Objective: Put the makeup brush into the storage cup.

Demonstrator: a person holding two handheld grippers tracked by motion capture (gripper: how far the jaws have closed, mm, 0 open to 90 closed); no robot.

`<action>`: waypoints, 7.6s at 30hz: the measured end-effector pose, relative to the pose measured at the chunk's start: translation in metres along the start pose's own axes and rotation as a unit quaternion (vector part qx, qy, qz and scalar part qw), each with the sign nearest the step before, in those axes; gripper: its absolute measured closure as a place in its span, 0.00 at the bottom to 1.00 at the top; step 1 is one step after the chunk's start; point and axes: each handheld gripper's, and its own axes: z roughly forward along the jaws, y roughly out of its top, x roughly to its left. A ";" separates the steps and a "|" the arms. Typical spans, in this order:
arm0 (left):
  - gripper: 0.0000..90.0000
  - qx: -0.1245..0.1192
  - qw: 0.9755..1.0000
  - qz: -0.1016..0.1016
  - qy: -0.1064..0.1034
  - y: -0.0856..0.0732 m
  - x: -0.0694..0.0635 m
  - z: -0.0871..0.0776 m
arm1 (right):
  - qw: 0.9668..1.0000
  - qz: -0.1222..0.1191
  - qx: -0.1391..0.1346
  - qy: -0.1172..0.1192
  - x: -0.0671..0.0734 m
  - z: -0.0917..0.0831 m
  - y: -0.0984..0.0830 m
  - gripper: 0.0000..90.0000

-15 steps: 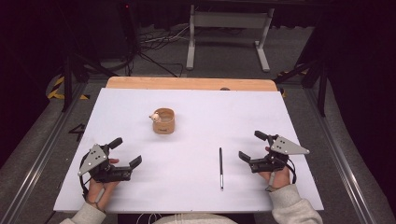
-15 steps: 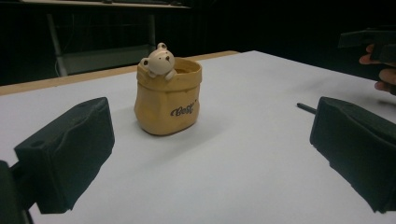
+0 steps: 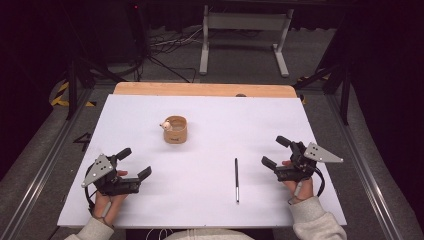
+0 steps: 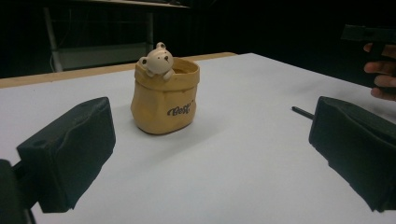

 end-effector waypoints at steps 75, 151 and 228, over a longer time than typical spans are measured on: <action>0.02 0.017 1.000 0.005 0.012 -0.006 -0.004 -0.016 | 0.755 -0.295 0.519 0.271 0.047 0.135 0.073 0.03; 0.00 0.028 1.000 -0.001 0.006 -0.006 -0.003 -0.013 | 0.634 -0.345 0.618 0.313 0.051 0.167 -0.006 0.11; 0.02 0.045 0.999 0.027 0.008 -0.003 -0.008 -0.008 | 0.842 -0.259 0.408 0.241 0.058 0.131 0.079 0.94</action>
